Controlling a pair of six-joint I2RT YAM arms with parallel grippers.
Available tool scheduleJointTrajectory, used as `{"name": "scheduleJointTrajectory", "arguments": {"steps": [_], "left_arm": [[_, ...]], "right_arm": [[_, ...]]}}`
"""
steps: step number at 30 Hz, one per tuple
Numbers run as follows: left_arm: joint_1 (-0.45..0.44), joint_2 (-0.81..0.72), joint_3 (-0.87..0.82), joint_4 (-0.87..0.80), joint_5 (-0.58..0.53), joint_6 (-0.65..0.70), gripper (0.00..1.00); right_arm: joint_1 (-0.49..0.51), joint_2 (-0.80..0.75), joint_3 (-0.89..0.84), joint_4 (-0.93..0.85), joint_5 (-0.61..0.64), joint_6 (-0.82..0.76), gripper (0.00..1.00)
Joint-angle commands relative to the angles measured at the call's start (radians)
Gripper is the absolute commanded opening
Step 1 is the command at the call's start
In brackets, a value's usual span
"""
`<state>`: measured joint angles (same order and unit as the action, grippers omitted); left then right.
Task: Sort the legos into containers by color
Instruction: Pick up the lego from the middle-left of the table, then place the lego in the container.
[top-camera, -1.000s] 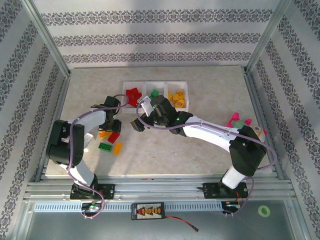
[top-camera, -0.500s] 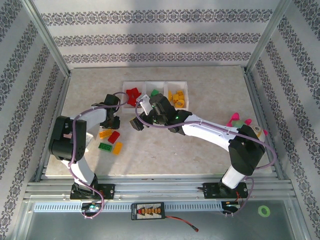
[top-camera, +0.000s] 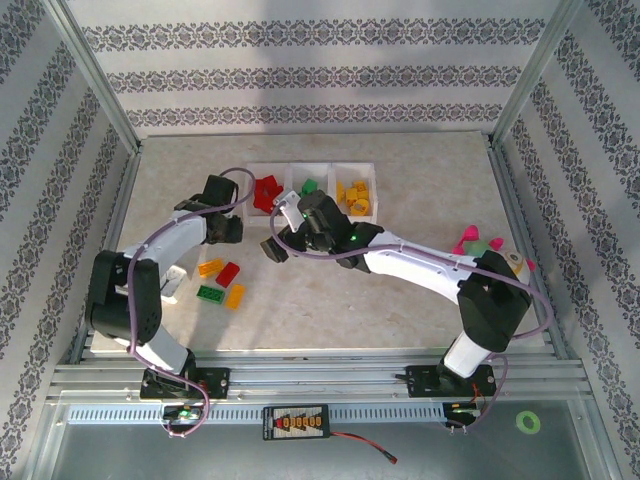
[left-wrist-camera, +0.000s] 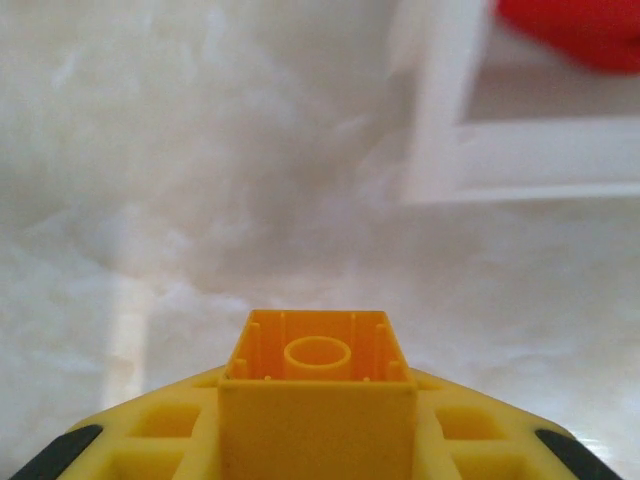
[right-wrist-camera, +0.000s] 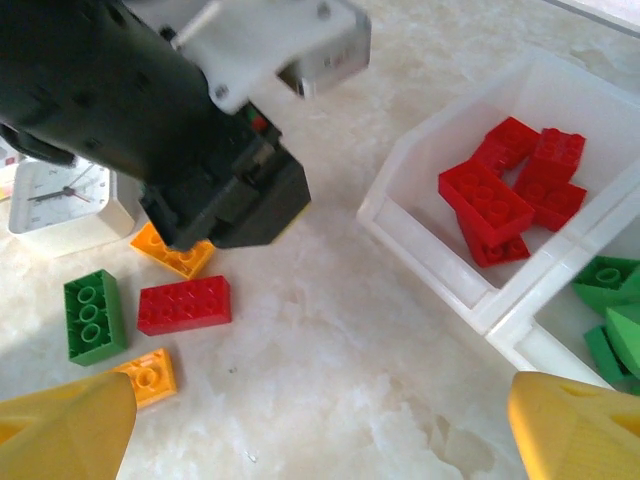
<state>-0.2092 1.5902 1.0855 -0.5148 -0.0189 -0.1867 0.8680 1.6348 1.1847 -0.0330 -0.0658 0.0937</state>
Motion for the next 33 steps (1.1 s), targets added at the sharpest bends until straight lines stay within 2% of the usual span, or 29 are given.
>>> {"name": "scheduleJointTrajectory", "arguments": {"steps": [1,8,19,26,33], "left_arm": [[-0.057,-0.041,0.048,0.016,0.038,0.026,0.27],[-0.164,0.017,0.199,0.082,0.089,0.024,0.26],[-0.304,0.288,0.529,0.152,0.172,0.053,0.26],[-0.337,0.46,0.686,0.216,0.231,0.015,0.24],[-0.34,0.61,0.837,0.265,0.244,-0.022,0.23]], "right_arm": [[-0.004,-0.073,-0.047,0.042,0.064,0.019,0.96],[-0.045,-0.213,-0.159,0.074,0.118,0.053,0.96],[-0.155,-0.47,-0.372,0.082,0.224,0.125,0.96],[-0.238,-0.58,-0.454,0.083,0.211,0.159,0.96],[-0.27,-0.589,-0.465,0.084,0.182,0.167,0.97]]}}
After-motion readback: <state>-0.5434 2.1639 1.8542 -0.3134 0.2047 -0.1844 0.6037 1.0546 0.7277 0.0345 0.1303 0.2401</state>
